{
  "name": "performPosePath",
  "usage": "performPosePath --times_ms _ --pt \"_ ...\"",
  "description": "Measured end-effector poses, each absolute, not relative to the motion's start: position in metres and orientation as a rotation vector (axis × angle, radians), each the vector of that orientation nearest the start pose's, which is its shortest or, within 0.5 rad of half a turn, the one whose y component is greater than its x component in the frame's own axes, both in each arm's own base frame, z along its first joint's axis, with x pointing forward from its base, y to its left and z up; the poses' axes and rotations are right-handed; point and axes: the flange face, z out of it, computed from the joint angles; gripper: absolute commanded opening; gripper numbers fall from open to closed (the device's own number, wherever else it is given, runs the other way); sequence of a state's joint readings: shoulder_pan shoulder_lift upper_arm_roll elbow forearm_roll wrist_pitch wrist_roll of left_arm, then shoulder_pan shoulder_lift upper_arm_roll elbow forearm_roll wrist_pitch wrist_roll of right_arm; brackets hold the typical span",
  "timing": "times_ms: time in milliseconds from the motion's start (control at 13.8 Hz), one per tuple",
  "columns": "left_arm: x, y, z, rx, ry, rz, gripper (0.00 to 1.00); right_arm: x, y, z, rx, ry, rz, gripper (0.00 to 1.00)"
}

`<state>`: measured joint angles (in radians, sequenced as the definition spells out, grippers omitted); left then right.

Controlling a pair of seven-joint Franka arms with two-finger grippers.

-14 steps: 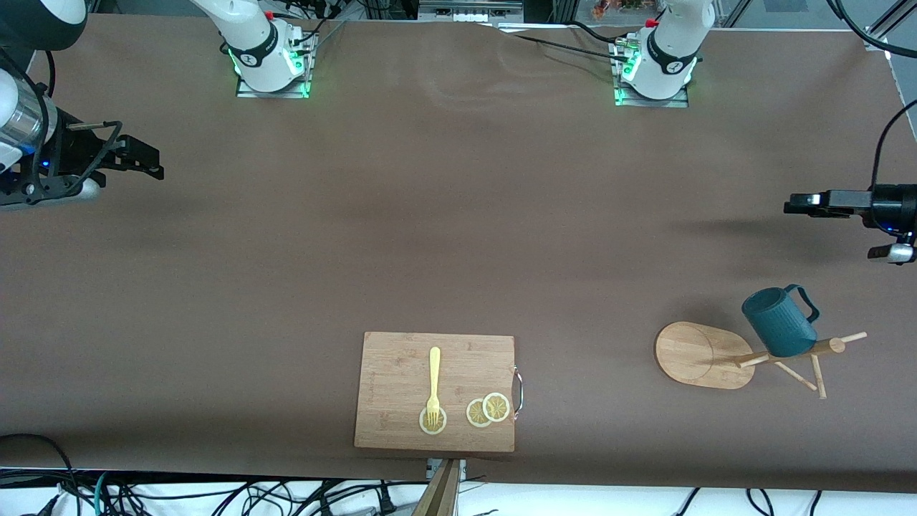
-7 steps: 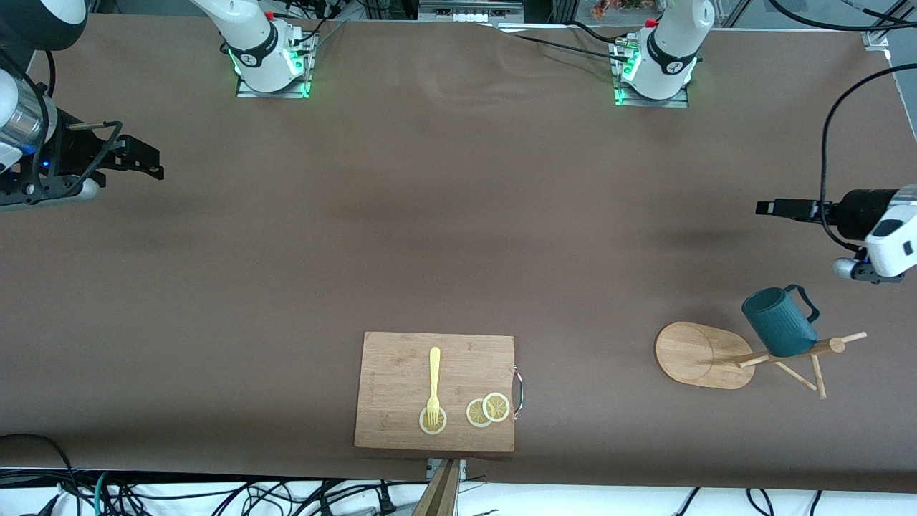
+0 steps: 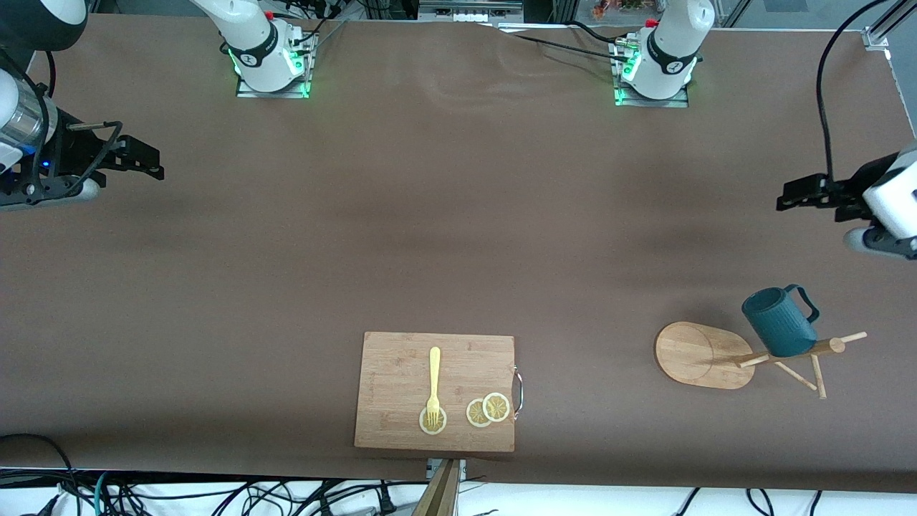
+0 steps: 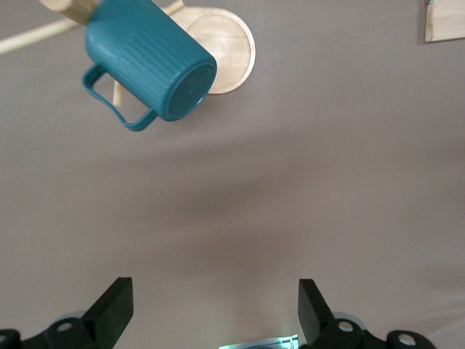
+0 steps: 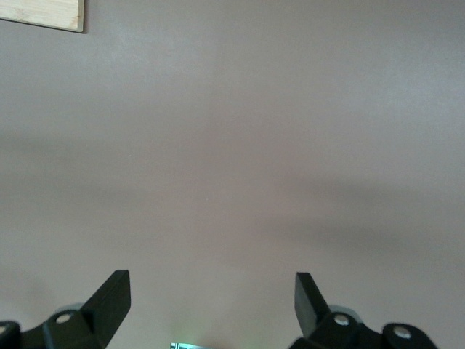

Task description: Pass cup and hang on rack

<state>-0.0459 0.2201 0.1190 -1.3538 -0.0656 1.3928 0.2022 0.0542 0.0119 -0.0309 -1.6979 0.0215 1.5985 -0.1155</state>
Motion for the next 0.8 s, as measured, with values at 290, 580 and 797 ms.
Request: performPosePath --times_ms 290,580,797 --pt "0.585 0.03 0.604 -3.189 0.103 0.286 1.0 0.553 0.015 0.56 -3.103 -0.213 0.172 1.0" --pt "0.583 0.024 0.599 -3.183 0.009 0.317 1.0 0.553 0.015 0.56 -3.103 -0.213 0.171 1.0" --pt "0.58 0.016 0.597 -3.183 0.023 0.33 1.0 0.553 0.015 0.56 -3.103 -0.213 0.171 1.0"
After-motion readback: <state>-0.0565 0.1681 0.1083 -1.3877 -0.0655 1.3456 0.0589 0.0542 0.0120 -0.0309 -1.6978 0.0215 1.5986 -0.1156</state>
